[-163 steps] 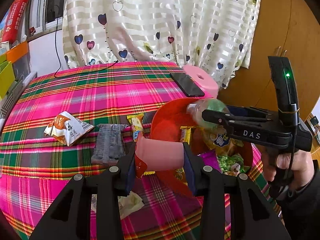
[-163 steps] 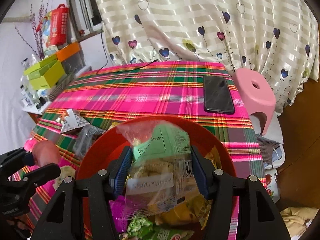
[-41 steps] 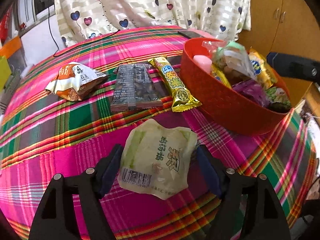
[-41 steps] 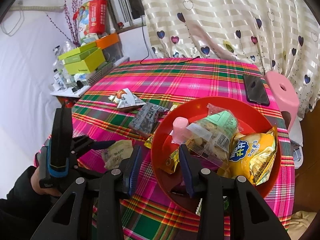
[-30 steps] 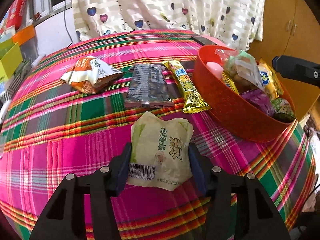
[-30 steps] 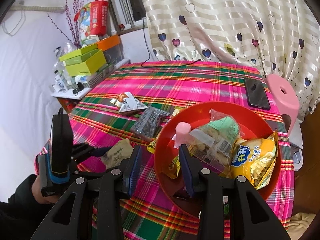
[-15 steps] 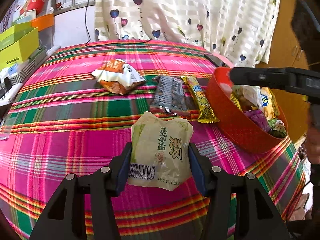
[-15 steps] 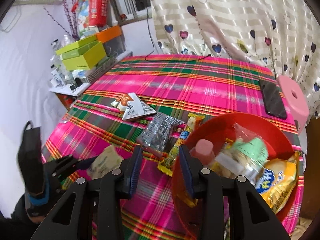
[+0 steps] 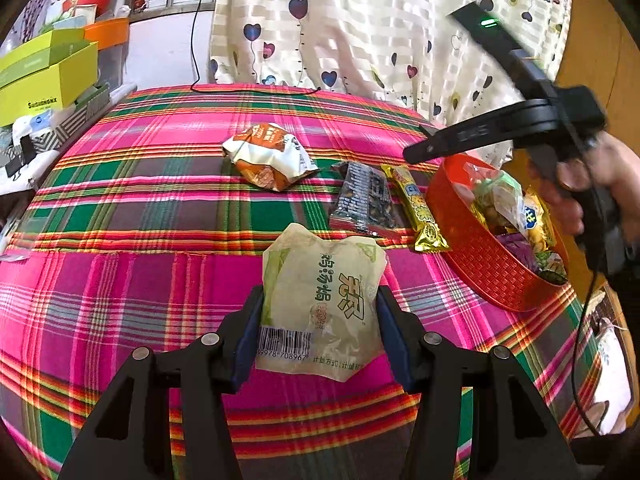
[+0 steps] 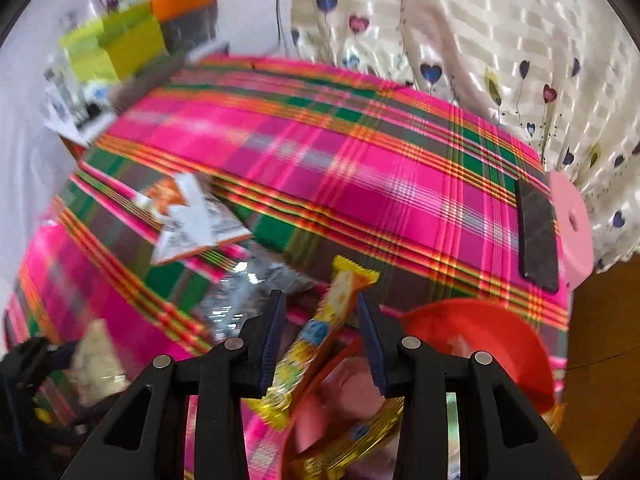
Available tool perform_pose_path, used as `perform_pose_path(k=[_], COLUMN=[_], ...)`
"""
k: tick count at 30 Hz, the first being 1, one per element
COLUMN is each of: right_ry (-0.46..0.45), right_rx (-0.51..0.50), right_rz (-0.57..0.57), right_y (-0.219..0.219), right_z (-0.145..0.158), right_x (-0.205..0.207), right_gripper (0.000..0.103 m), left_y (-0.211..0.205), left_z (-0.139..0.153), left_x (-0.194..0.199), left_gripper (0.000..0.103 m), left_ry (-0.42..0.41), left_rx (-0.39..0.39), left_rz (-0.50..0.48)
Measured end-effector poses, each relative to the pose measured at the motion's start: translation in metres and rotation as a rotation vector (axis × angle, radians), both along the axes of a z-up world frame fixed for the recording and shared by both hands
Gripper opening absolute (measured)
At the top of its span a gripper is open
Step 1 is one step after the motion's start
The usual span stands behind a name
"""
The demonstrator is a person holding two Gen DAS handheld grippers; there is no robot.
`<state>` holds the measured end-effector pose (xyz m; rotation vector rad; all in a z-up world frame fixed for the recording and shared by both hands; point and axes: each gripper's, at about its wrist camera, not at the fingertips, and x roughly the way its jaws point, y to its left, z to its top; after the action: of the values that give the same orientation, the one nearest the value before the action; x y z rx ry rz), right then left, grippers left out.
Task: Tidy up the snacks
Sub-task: 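Grasp the gold snack bar with the right gripper while the left holds the pale packet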
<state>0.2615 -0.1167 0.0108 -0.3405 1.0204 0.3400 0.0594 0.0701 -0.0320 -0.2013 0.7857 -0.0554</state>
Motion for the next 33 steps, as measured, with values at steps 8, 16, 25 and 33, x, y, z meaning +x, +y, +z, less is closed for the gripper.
perform_pose_path(k=[8, 16, 25, 33], right_ry=[0.226, 0.259, 0.274, 0.239], right_rx=[-0.263, -0.309, -0.171, -0.143], right_rz=[0.086, 0.084, 0.298, 0.306], right_y=[0.029, 0.036, 0.065, 0.059], right_z=[-0.042, -0.052, -0.050, -0.047], right_x=[0.032, 0.044, -0.008, -0.045], right_gripper=[0.036, 0.035, 0.021, 0.027], left_y=[0.008, 0.015, 0.022, 0.020], left_z=[0.006, 0.009, 0.014, 0.016], left_x=[-0.008, -0.014, -0.019, -0.025], left_gripper=[0.055, 0.055, 0.055, 0.055], left_ry=[-0.027, -0.040, -0.051, -0.050], left_rx=[-0.018, -0.030, -0.033, -0.033], left_rz=[0.010, 0.027, 0.058, 0.062])
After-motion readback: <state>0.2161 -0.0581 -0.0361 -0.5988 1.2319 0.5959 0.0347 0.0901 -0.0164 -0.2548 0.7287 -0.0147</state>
